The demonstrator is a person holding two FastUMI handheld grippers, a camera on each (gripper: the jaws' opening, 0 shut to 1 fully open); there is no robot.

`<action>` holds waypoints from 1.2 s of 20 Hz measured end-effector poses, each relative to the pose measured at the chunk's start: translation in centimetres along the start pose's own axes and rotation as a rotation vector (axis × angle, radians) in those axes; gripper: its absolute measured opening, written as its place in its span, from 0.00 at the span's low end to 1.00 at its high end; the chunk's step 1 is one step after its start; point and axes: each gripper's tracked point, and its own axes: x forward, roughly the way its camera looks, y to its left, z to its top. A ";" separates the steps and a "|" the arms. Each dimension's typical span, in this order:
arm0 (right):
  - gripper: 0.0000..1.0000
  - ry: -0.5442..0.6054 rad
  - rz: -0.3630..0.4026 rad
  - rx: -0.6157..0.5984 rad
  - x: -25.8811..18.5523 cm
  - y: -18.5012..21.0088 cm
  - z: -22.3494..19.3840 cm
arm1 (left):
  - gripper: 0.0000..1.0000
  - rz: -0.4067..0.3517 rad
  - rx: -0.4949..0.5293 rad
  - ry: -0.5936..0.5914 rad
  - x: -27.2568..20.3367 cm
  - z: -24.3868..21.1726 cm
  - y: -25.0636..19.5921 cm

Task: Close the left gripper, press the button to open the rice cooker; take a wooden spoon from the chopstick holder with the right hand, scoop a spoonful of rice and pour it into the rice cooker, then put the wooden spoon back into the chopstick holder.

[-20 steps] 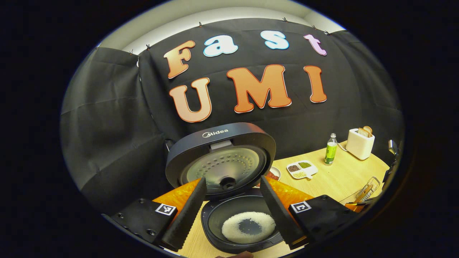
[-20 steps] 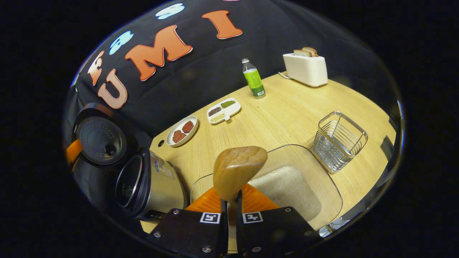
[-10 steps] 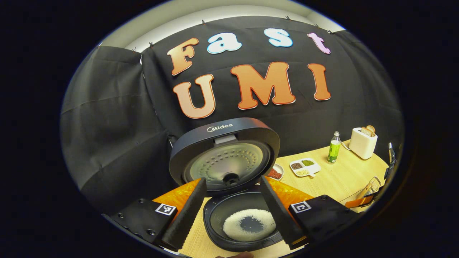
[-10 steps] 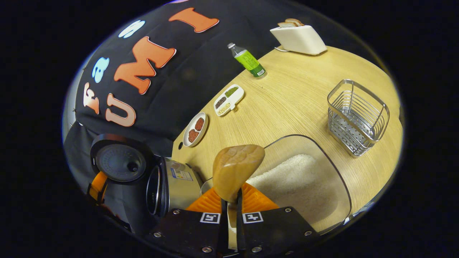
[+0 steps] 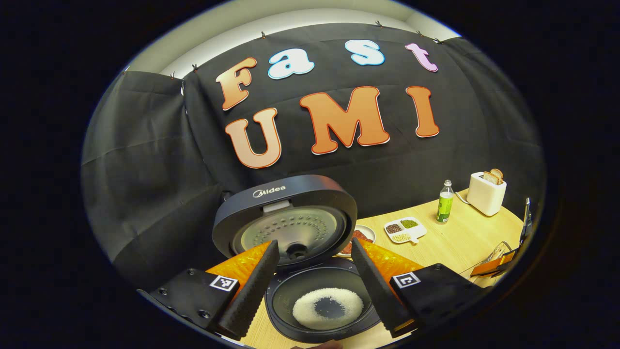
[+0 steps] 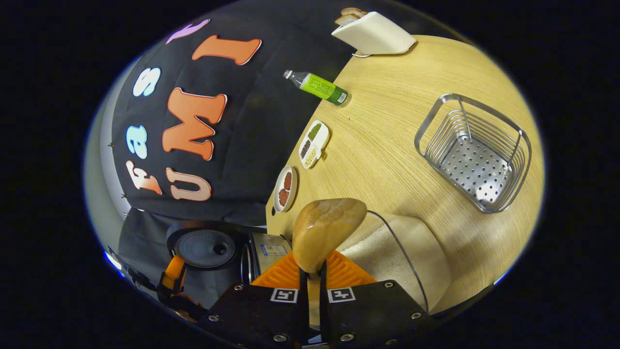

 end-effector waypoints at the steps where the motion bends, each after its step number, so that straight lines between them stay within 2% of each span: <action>1: 0.08 -0.001 0.026 0.024 -0.6 0.3 0.6 | 0.93 0.000 -0.004 -0.006 -0.1 0.4 -0.3; 2: 0.08 -0.003 0.054 0.052 -1.2 0.7 1.4 | 1.00 -0.002 -0.012 -0.011 -0.1 0.8 -0.8; 6: 0.08 -0.005 0.160 0.167 -3.4 2.8 4.4 | 0.92 0.007 -0.034 -0.032 -0.6 2.0 -2.1; 10: 0.08 0.010 0.251 0.204 -4.6 6.3 6.2 | 0.93 0.043 -0.074 -0.046 -1.4 2.8 -2.4; 11: 0.08 0.020 0.284 0.226 -4.8 7.6 6.5 | 1.00 0.056 -0.083 -0.048 -1.7 2.8 -2.1; 12: 0.08 0.033 0.325 0.252 -5.0 8.9 6.9 | 0.93 0.072 -0.091 -0.051 -2.0 2.8 -1.8; 15: 0.08 0.087 0.421 0.325 -4.1 12.5 7.2 | 0.93 0.131 -0.121 -0.055 -3.2 2.5 0.0; 18: 0.08 0.150 0.458 0.355 -2.6 15.4 6.1 | 0.93 0.190 -0.163 -0.050 -4.5 1.9 2.1; 22: 0.08 0.243 0.475 0.324 -0.2 19.3 3.4 | 0.93 0.285 -0.169 -0.055 -6.7 1.2 5.9; 23: 0.08 0.265 0.479 0.314 0.3 20.2 2.8 | 1.00 0.308 -0.166 -0.058 -7.4 1.0 6.8; 24: 0.08 0.284 0.478 0.308 1.0 21.1 2.1 | 1.00 0.330 -0.163 -0.059 -7.8 0.9 7.7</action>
